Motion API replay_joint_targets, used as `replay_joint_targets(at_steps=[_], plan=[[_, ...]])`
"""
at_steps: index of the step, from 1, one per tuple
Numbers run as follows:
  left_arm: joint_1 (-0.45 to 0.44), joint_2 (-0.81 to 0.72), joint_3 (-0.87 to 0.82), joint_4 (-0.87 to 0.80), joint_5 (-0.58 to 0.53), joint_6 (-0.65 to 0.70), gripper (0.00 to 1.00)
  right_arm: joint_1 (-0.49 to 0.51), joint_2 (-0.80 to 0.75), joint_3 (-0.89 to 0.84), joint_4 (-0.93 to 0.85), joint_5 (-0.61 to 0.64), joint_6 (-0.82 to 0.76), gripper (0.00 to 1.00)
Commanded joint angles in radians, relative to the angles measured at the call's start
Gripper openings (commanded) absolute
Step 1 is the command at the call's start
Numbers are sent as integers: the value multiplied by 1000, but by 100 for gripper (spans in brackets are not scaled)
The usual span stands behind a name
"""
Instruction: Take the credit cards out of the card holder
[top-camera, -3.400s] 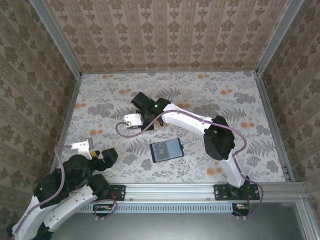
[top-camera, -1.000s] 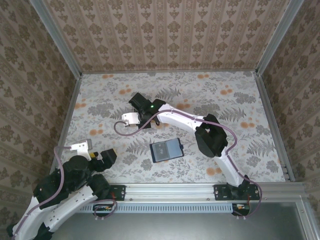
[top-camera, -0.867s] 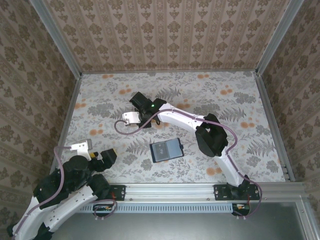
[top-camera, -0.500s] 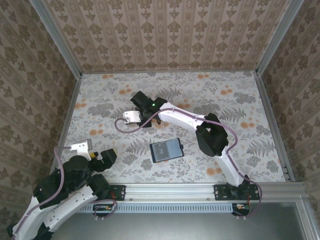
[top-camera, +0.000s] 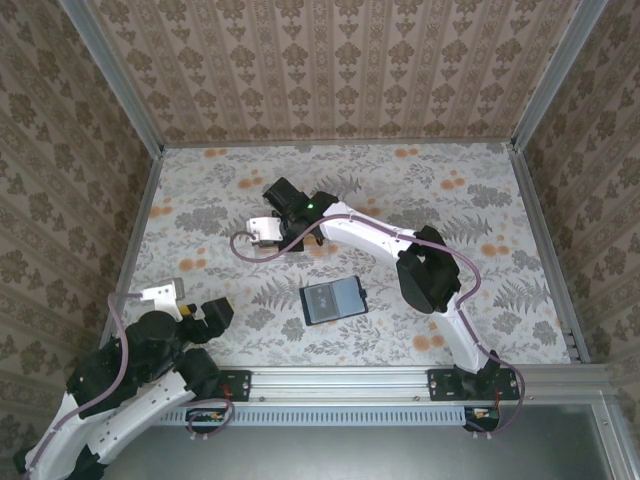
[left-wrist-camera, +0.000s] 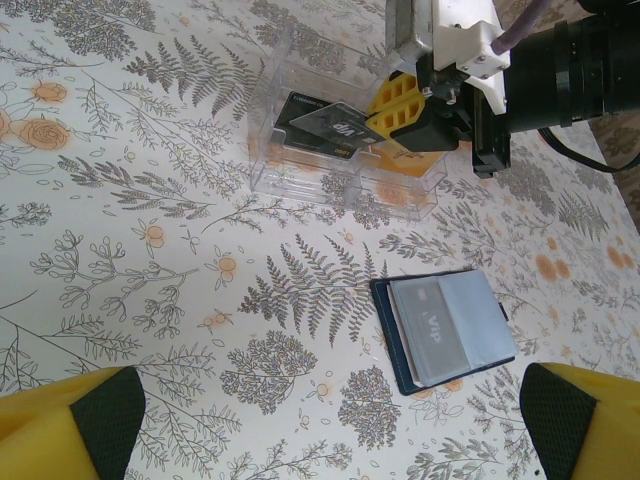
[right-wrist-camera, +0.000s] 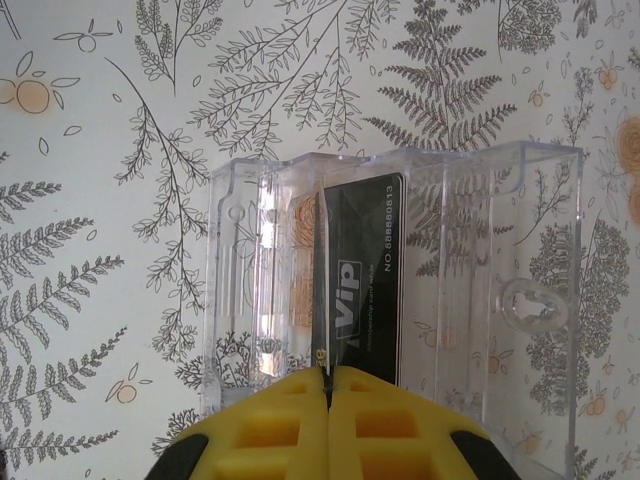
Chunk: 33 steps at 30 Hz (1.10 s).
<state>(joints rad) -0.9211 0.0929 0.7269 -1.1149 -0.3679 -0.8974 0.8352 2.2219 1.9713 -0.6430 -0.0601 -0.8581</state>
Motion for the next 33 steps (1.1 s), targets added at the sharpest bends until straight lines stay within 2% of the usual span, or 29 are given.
replay_joint_targets(at_steps=[1, 21, 25, 28, 33], plan=[[3, -15, -9, 7, -14, -6, 100, -8, -36, 23, -44, -17, 17, 0], [1, -18, -8, 10, -11, -5, 100, -15, 53, 88, -72, 8, 45, 0], [1, -20, -8, 9, -9, -4, 100, -15, 70, 95, -64, 10, 54, 6], [2, -19, -8, 10, -8, -4, 100, -15, 79, 100, -54, 15, 60, 22], [2, -21, -9, 10, -10, -4, 100, -15, 82, 101, -28, 31, 69, 24]])
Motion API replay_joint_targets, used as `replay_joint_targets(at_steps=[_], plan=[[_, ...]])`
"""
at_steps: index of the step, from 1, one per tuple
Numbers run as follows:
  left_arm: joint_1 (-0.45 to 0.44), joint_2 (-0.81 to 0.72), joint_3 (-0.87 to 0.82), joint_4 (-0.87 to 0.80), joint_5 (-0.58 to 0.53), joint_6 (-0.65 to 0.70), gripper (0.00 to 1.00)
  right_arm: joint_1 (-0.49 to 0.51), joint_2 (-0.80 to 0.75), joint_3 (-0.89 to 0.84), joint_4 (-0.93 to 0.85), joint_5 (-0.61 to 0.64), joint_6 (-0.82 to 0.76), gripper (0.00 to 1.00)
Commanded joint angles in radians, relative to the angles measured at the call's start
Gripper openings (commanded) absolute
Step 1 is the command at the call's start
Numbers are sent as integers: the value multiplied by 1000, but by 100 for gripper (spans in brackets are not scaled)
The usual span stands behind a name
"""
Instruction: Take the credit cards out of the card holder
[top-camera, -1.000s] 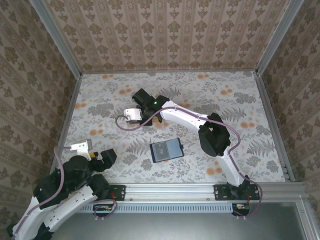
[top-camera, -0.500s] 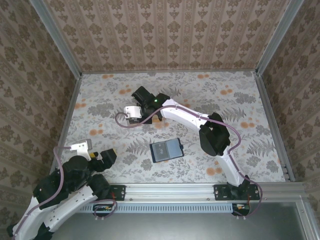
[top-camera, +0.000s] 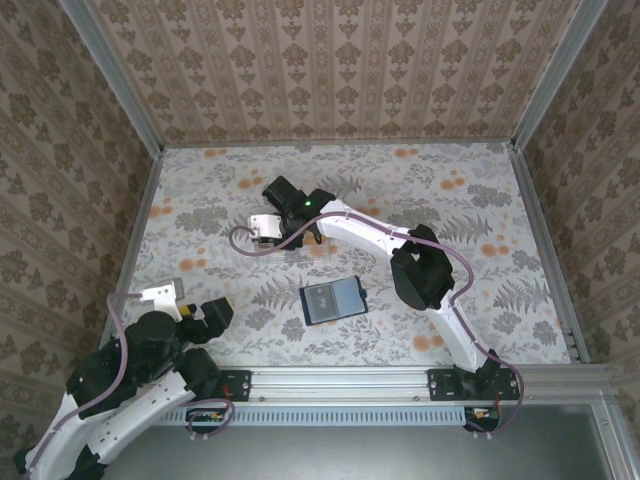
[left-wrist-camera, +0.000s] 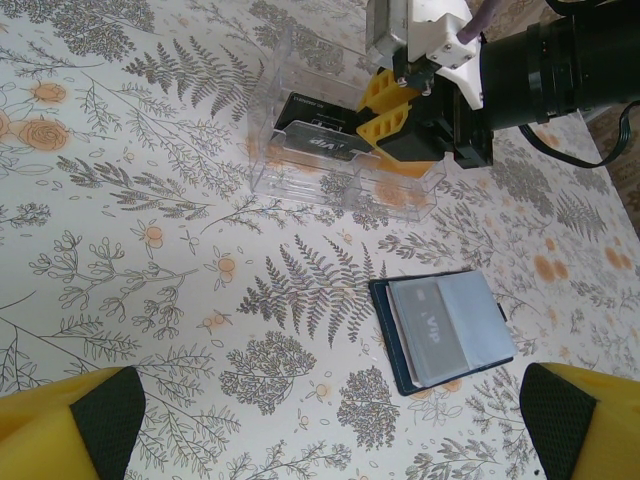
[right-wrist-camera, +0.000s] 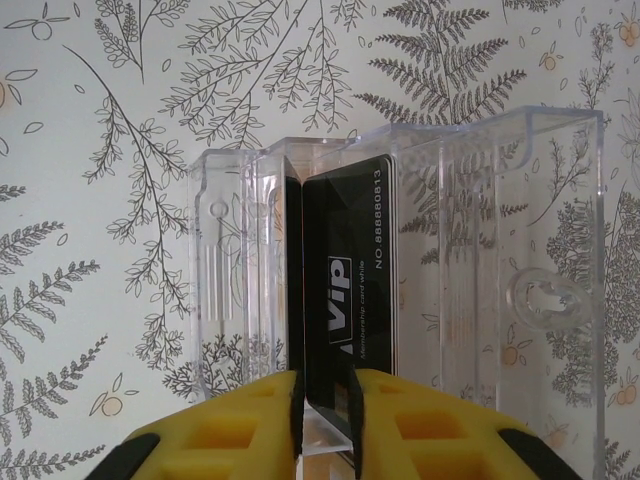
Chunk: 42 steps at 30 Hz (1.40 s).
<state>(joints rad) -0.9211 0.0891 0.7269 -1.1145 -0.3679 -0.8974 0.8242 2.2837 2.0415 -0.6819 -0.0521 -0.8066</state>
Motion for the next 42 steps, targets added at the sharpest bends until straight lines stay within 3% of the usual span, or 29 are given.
replay_joint_targets(at_steps=[1, 11, 21, 30, 42], plan=[[2, -18, -9, 8, -10, -5, 100, -4, 22, 31, 15, 28, 19, 25], [0, -17, -9, 10, -12, -2, 100, -6, -19, 5, 59, 28, 58, 29], [0, -21, -12, 12, -9, -3, 100, -3, -120, -99, 77, -167, 106, 41], [-1, -22, -11, 10, -6, -3, 100, 0, -36, -63, 46, -103, 97, 42], [-2, -23, -10, 9, -11, -4, 100, 3, -1, -59, 140, 41, 123, 42]])
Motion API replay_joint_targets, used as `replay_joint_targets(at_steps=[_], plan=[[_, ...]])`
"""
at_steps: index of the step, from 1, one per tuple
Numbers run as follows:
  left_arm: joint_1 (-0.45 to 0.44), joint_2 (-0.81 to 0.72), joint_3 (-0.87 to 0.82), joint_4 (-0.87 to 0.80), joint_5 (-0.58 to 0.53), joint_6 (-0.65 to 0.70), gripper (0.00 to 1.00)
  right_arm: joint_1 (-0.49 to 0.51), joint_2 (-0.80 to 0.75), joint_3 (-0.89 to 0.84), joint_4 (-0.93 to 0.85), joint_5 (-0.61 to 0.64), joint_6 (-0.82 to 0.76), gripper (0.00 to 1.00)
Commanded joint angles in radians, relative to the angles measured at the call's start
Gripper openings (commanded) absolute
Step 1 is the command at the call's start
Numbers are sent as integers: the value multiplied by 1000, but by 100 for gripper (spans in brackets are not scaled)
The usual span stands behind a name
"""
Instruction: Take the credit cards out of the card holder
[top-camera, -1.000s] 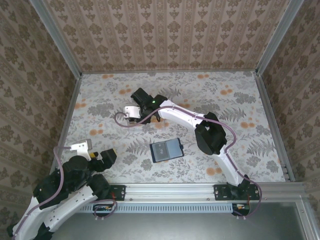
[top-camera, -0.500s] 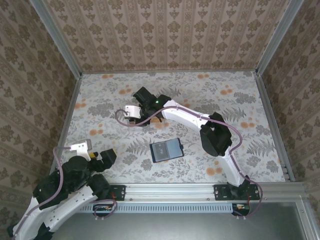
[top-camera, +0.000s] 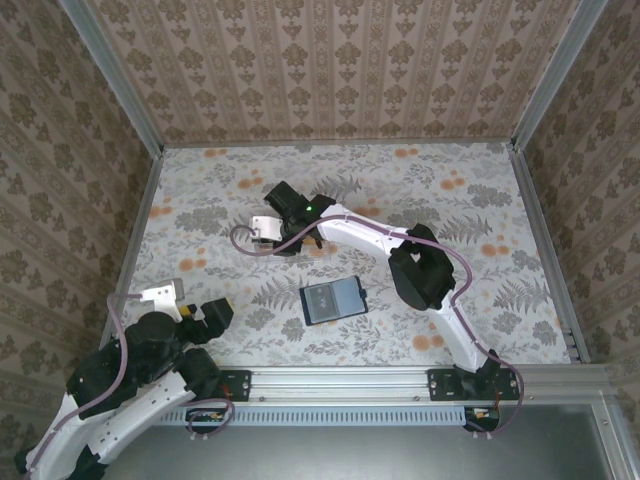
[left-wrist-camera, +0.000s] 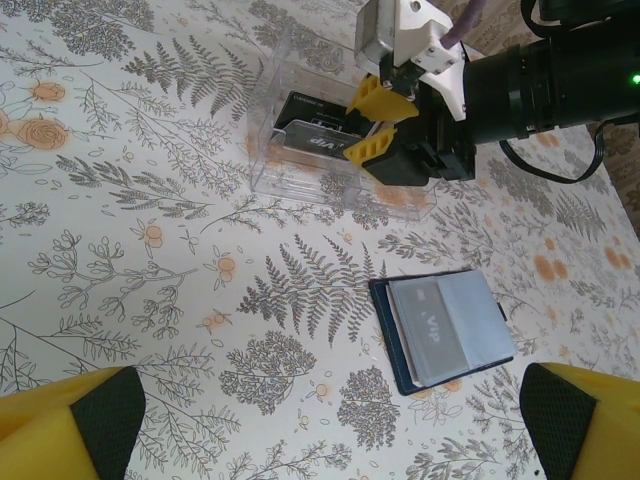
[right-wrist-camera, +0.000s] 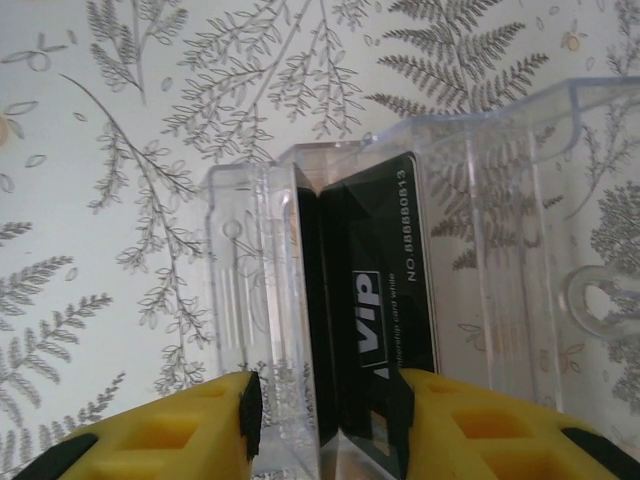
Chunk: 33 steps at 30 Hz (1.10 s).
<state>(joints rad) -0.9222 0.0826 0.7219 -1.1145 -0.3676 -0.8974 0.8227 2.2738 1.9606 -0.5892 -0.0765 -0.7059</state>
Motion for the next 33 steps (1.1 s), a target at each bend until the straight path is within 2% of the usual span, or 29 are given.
replay_joint_targets(at_steps=[1, 4, 14, 20, 26, 33], plan=[[-2, -16, -5, 9, -11, -5, 100, 5, 7, 21, 46, 79, 27, 42], [-3, -15, -4, 9, -12, -5, 100, 4, 4, 18, 111, 130, 38, 42], [-5, -15, -4, 9, -11, -5, 100, 2, 32, 40, 145, 238, 57, 41], [-5, -16, -7, 9, -12, -4, 100, 2, 13, 22, 154, 239, 74, 41], [-5, 8, -11, 24, 0, 7, 100, 2, -162, -157, 274, 195, 184, 41], [-4, 169, -85, 183, 97, 11, 97, -12, -416, -407, 341, 190, 518, 40]])
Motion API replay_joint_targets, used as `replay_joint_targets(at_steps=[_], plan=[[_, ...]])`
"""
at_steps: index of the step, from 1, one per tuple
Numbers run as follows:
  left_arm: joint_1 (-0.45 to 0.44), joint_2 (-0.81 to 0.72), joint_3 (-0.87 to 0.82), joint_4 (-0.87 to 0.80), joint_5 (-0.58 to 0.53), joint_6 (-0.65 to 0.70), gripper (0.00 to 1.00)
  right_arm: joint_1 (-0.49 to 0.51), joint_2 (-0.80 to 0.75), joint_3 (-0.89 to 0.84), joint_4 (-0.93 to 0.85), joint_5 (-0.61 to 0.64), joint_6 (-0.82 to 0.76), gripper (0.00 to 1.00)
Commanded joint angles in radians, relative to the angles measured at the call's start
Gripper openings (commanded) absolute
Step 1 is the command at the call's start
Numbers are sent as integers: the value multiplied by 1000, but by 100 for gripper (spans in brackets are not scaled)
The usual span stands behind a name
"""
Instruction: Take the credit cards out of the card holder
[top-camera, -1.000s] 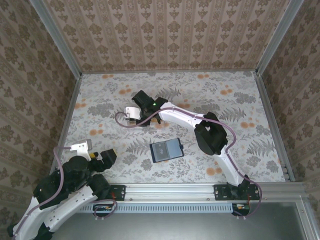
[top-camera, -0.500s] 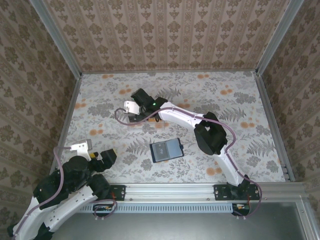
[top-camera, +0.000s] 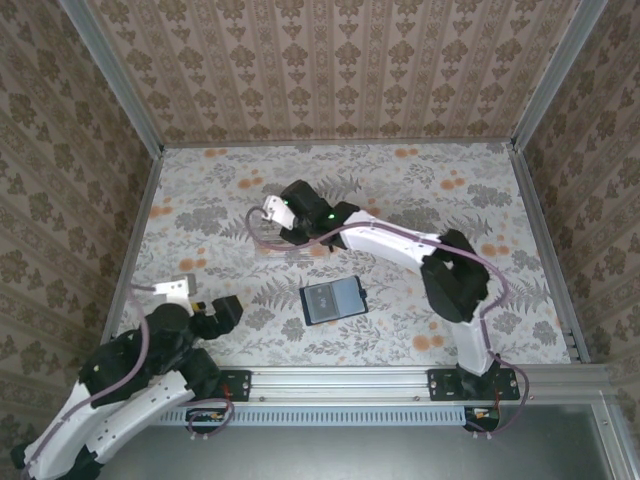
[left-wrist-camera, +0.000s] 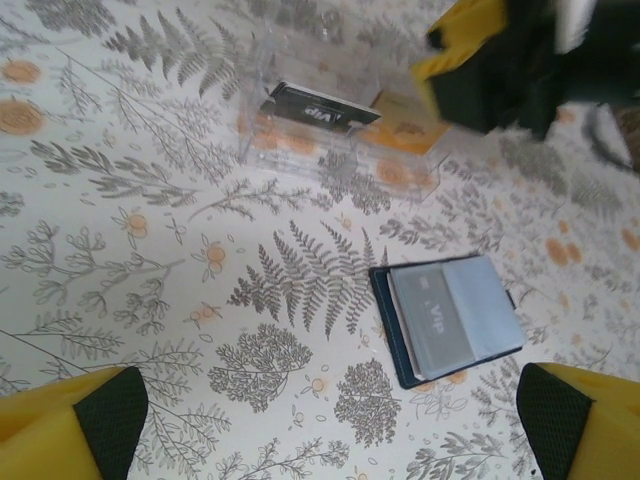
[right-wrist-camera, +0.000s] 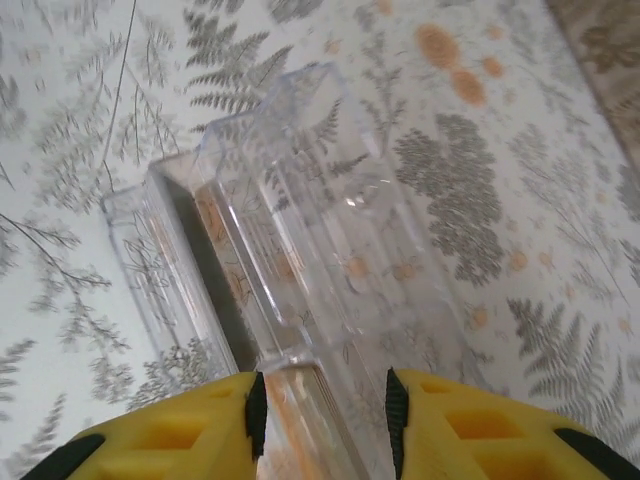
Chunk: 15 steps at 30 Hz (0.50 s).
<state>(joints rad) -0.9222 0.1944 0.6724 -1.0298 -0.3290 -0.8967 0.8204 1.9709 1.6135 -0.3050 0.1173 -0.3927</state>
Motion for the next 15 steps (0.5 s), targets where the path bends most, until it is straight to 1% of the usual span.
replay_joint_targets(at_steps=[1, 7, 10, 13, 15], plan=[[-6, 87, -55, 150, 87, 10, 96, -13, -149, -98, 48, 4, 272, 40], [-7, 260, -140, 394, 184, -26, 90, -21, -380, -401, 71, -21, 523, 39], [-17, 345, -178, 497, 206, -66, 87, -28, -477, -552, 68, -50, 633, 41], [-43, 413, -228, 620, 218, -111, 83, -37, -532, -684, 75, -116, 721, 41], [-63, 461, -250, 690, 217, -137, 83, -37, -545, -758, 90, -134, 756, 41]])
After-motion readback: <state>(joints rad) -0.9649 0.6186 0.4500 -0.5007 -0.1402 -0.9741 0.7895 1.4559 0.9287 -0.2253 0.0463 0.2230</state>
